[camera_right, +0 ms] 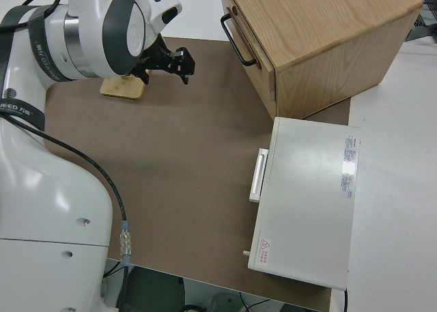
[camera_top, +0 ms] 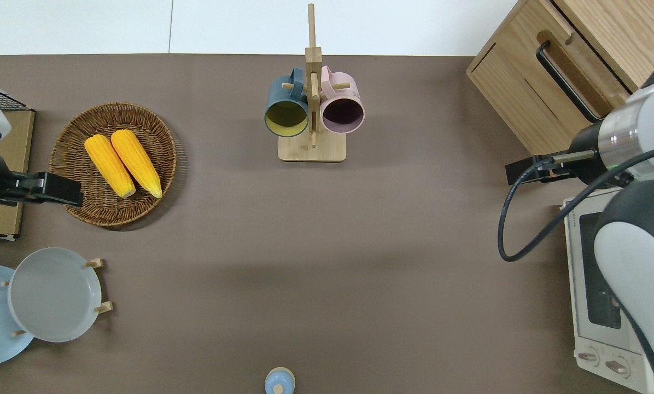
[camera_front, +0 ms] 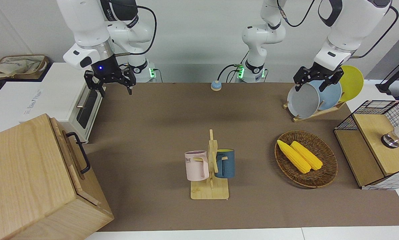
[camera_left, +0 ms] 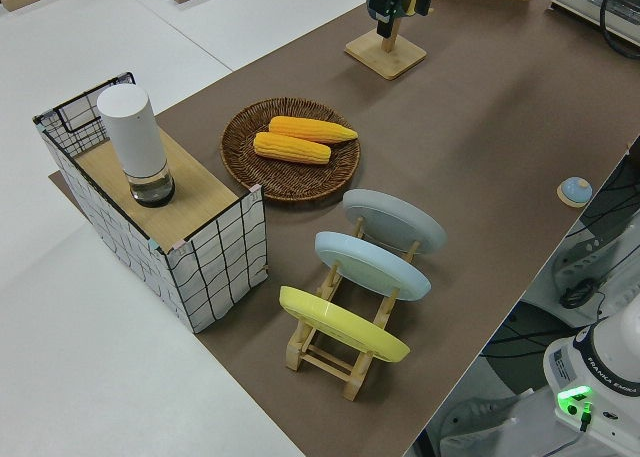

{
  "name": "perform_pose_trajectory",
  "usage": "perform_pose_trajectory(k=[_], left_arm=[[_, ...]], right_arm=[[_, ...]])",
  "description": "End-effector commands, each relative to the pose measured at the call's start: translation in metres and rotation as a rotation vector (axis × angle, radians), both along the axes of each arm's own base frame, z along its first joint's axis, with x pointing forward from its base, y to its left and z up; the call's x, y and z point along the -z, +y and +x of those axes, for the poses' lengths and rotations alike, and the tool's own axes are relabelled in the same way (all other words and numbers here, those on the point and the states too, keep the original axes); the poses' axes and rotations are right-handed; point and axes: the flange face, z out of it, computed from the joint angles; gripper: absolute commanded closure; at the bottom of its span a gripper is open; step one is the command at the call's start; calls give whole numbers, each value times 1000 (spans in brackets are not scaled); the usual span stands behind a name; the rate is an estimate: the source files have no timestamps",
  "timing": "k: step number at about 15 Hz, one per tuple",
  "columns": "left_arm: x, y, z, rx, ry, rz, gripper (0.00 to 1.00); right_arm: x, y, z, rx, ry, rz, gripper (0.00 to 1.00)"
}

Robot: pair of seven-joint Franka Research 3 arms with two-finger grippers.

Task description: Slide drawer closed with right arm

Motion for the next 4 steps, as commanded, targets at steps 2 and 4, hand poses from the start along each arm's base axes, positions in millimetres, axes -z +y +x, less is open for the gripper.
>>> perform_pose_trajectory(k=[2,4], left_arm=[[-6,-2,-3,-5,3,19,7],[-5,-2,-3,-5,4,19,7]], right_arm=[[-2,3,10,-33,-10,-45,15],[0,5,10,-34,-9,-47,15]])
